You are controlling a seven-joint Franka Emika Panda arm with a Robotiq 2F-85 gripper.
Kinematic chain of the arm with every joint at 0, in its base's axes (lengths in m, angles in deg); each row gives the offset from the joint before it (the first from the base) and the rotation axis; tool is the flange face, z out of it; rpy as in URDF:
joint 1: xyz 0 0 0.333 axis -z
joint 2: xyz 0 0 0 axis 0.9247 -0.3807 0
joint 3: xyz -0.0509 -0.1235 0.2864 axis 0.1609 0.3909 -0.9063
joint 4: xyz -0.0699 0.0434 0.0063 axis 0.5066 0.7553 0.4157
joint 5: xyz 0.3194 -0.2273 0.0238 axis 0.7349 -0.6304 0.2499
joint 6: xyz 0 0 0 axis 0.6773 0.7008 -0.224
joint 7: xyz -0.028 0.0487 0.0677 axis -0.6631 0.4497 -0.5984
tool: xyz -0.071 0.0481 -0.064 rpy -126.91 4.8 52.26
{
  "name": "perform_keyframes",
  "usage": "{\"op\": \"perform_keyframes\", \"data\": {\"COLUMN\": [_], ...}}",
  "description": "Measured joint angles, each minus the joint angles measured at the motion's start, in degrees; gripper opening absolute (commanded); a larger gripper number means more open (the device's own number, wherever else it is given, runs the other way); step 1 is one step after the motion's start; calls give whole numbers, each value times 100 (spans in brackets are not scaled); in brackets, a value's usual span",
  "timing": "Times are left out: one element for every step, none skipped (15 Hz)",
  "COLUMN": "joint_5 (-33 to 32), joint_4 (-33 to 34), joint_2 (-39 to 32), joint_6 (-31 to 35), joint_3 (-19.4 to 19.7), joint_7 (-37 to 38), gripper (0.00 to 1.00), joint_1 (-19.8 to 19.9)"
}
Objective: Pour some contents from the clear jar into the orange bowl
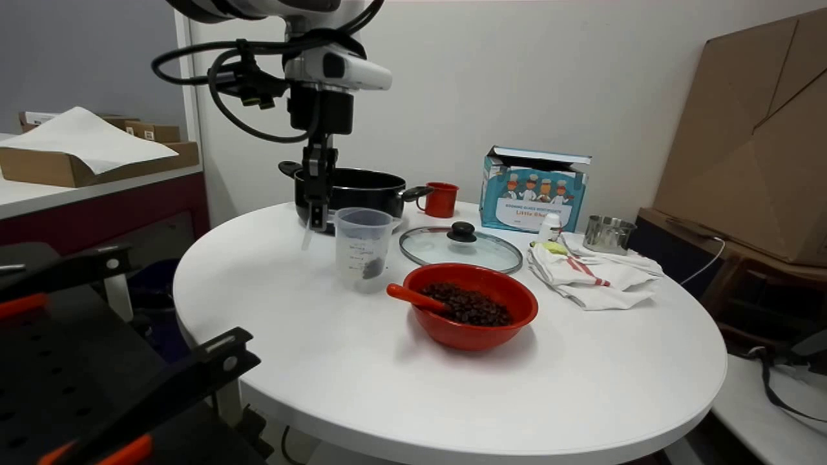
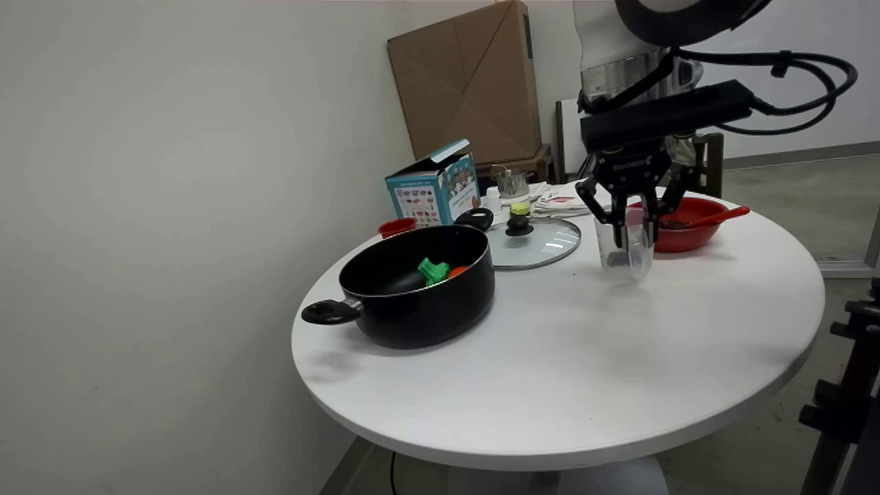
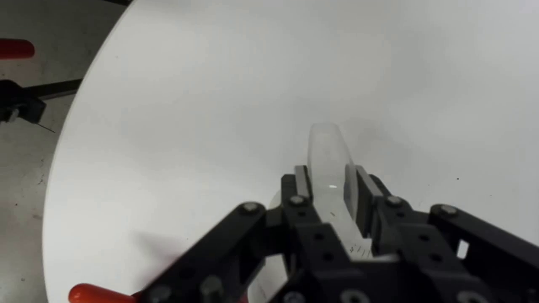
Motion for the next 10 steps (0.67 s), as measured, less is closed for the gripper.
{"op": "perform_keyframes", "data": {"joint_5": [-62,-119,-182,-236,-290,-334,-358,-380,-394,-400], "joint_4": [1,3,4,7,8,11,17,25,34,44], "joint_2": [-46,-92,-134,-181,-229,-276,-323,-365,-401,-426], "joint_6": [2,5,10,22,40,61,75,88,101,110], "joint_3": [27,56,90,127,171,216,259,299,341,382], "joint_7": [42,82,128,168,221,264,300,340,372,404], "gripper": [7,7,8,11,43,54,60,66,74,81], "joint_1": [-13,-26,-44,-64,-94,-127,-162,-196,-236,-277]}}
